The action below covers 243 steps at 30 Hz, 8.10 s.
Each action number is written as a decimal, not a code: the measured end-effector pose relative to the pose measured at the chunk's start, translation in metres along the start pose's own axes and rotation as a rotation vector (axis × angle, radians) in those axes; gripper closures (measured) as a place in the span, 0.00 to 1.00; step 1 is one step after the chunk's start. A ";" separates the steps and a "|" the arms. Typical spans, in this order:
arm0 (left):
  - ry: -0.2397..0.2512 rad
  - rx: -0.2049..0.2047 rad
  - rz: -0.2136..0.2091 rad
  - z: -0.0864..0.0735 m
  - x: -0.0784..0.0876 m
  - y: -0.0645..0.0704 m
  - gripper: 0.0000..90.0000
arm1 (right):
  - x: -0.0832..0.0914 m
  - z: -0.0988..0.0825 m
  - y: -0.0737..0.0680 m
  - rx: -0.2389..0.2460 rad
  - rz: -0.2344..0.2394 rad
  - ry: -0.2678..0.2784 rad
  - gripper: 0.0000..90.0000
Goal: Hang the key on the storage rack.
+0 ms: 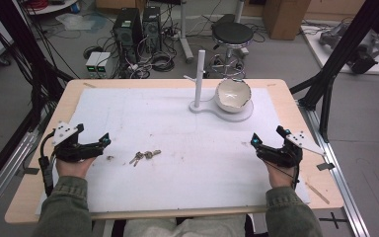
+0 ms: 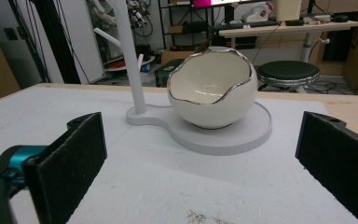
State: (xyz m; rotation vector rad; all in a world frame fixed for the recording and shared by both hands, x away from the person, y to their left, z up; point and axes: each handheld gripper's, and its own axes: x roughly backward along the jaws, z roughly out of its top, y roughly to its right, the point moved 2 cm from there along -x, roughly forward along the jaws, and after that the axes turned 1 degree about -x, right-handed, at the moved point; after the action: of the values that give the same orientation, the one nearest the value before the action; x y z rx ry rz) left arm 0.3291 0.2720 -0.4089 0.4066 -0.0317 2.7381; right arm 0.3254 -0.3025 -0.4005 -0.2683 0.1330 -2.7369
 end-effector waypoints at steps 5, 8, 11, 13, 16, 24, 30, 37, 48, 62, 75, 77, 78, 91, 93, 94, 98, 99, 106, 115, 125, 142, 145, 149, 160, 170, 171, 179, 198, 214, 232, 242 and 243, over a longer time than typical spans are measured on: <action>-0.006 -0.030 -0.034 0.005 -0.005 0.009 0.02 | -0.001 -0.001 0.000 -0.001 0.006 -0.011 0.01; -0.017 -0.037 -0.044 0.010 -0.008 0.011 0.02 | -0.001 -0.001 -0.003 0.004 0.008 -0.012 0.01; -0.022 -0.050 -0.051 0.013 -0.009 0.012 0.02 | 0.000 -0.002 -0.003 0.007 0.010 -0.014 0.01; -0.027 -0.054 -0.060 0.016 -0.011 0.014 0.02 | 0.000 -0.001 -0.004 0.010 0.008 -0.013 0.01; -0.051 -0.048 -0.101 0.020 -0.017 0.019 0.02 | 0.000 -0.001 -0.003 0.033 -0.004 -0.014 0.01; -0.120 -0.126 -0.144 0.031 -0.036 0.036 0.03 | 0.000 -0.001 -0.004 0.027 0.002 -0.013 0.01; -0.154 -0.164 -0.177 0.045 -0.048 0.049 0.03 | -0.001 -0.001 -0.002 0.020 0.005 -0.011 0.01; -0.182 -0.185 -0.194 0.045 -0.057 0.058 0.03 | 0.000 -0.001 -0.002 0.017 0.010 -0.011 0.01; -0.279 -0.201 -0.278 0.034 -0.080 0.082 0.03 | 0.000 -0.001 -0.002 0.012 0.010 -0.011 0.01; -0.395 -0.261 -0.345 0.026 -0.099 0.109 0.03 | 0.000 -0.001 -0.002 0.010 0.014 -0.010 0.01; -0.566 -0.334 -0.381 0.012 -0.113 0.119 0.03 | 0.002 -0.001 0.000 0.010 0.010 -0.008 0.01; -0.593 -0.351 -0.377 0.008 -0.116 0.119 0.03 | 0.003 -0.001 0.000 0.008 0.009 -0.011 0.01; -0.606 -0.355 -0.379 0.007 -0.117 0.118 0.03 | 0.003 -0.001 0.000 0.009 0.009 -0.010 0.01; -0.717 -0.392 -0.386 -0.001 -0.120 0.115 0.08 | 0.004 -0.002 0.000 0.012 0.007 -0.017 0.01; -0.726 -0.414 -0.370 -0.002 -0.121 0.115 0.09 | 0.004 -0.002 0.000 0.013 0.005 -0.015 0.01; -0.731 -0.422 -0.353 -0.003 -0.121 0.115 0.09 | 0.004 -0.002 0.001 0.014 0.005 -0.015 0.01; -0.740 -0.431 -0.327 -0.005 -0.123 0.114 0.10 | 0.004 -0.002 0.001 0.016 0.004 -0.014 0.01; -0.747 -0.433 -0.332 -0.005 -0.123 0.114 0.10 | 0.004 -0.002 0.001 0.016 0.004 -0.014 0.01; -0.750 -0.422 -0.399 -0.003 -0.119 0.116 0.33 | 0.004 -0.002 0.001 0.017 0.006 -0.015 0.01; -0.757 -0.434 -0.489 0.000 -0.116 0.121 0.85 | 0.003 -0.002 0.000 0.022 0.006 -0.017 0.02; -0.741 -0.438 -0.509 0.001 -0.116 0.118 0.88 | 0.005 -0.002 0.001 0.019 0.012 -0.015 0.04; -0.555 -0.352 -0.485 0.034 -0.089 0.099 0.89 | 0.007 -0.002 0.002 0.002 0.009 -0.004 0.04; -0.534 -0.351 -0.479 0.041 -0.085 0.097 0.89 | 0.008 -0.002 0.003 -0.004 0.009 -0.007 0.04; -0.516 -0.368 -0.480 0.054 -0.081 0.099 0.89 | 0.010 -0.002 0.004 -0.007 0.004 -0.002 0.04; -0.474 -0.370 -0.488 0.073 -0.079 0.102 0.90 | 0.016 -0.003 0.009 -0.021 -0.015 0.002 0.04; -0.436 -0.388 -0.502 0.098 -0.076 0.105 0.90 | 0.017 -0.003 0.010 -0.029 -0.019 0.003 0.04; -0.436 -0.387 -0.499 0.100 -0.076 0.106 0.90 | 0.017 -0.003 0.010 -0.029 -0.019 0.003 0.04; -0.413 -0.403 -0.505 0.122 -0.078 0.111 0.89 | 0.017 -0.003 0.011 -0.032 -0.016 0.001 0.04; -0.401 -0.455 -0.537 0.152 -0.095 0.134 0.90 | 0.018 -0.004 0.013 -0.047 -0.022 0.009 0.04; -0.393 -0.501 -0.568 0.173 -0.104 0.148 0.89 | 0.020 -0.004 0.014 -0.039 -0.023 0.007 0.04; -0.378 -0.503 -0.552 0.202 -0.128 0.155 0.89 | 0.022 -0.005 0.014 -0.043 -0.017 0.005 0.04; -0.368 -0.504 -0.539 0.214 -0.144 0.160 0.89 | 0.021 -0.005 0.014 -0.048 -0.012 0.003 0.04; -0.366 -0.502 -0.543 0.215 -0.145 0.161 0.89 | 0.021 -0.005 0.014 -0.048 -0.012 0.003 0.04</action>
State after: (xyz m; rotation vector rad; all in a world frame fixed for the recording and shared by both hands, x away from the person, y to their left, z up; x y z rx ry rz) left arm 0.4593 0.0540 -0.2394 0.6473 -0.5972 2.0014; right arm 0.3107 -0.3237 -0.4037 -0.2795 0.1984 -2.7485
